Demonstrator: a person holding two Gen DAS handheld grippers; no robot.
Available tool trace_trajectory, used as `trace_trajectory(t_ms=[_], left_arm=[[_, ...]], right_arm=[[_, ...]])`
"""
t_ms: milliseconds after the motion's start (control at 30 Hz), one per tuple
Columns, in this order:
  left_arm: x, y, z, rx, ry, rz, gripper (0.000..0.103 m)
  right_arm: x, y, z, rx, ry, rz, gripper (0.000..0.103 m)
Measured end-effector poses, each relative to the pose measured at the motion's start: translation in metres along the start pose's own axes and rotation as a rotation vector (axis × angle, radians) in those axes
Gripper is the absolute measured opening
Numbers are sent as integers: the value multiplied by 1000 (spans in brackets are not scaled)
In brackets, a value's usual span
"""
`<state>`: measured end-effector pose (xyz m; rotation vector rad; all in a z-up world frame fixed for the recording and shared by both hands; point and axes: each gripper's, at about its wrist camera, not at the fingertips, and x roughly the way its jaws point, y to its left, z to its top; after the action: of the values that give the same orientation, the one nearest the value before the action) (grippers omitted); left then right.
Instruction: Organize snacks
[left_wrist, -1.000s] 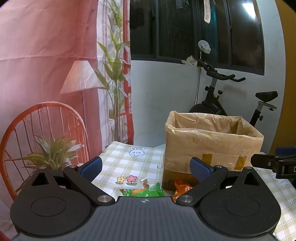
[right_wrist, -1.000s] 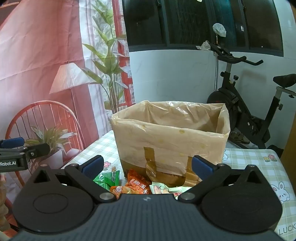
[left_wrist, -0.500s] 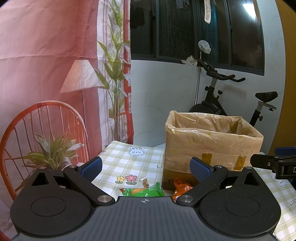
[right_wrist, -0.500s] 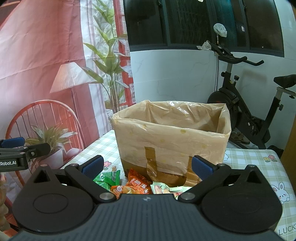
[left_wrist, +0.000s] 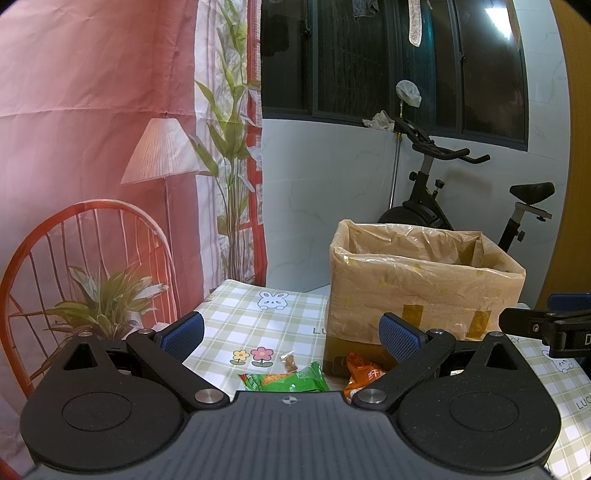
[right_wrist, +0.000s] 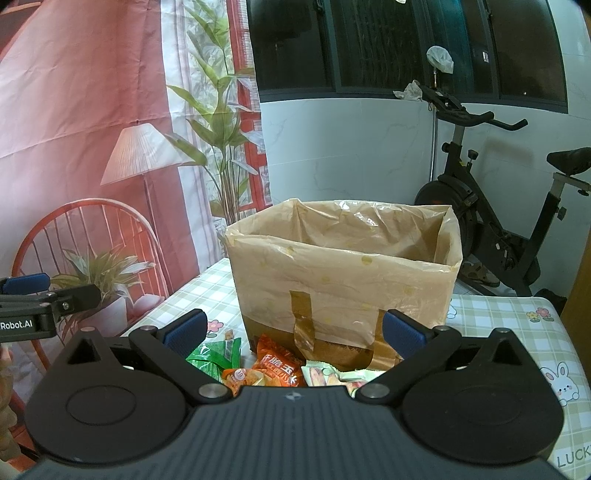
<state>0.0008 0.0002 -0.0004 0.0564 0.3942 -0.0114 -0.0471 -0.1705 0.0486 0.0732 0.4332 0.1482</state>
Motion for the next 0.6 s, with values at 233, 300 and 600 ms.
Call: trace_trajectory(t_ms=[233, 300, 600], left_arm=[[0, 0, -3, -8, 12, -1, 102], [3, 2, -3, -22, 21, 2, 102], [32, 42, -21, -188, 66, 32, 91]], right_arm=[[2, 0, -1, 0, 3, 1, 103], [4, 1, -4, 0, 7, 1, 103], [13, -13, -22, 27, 33, -3, 103]])
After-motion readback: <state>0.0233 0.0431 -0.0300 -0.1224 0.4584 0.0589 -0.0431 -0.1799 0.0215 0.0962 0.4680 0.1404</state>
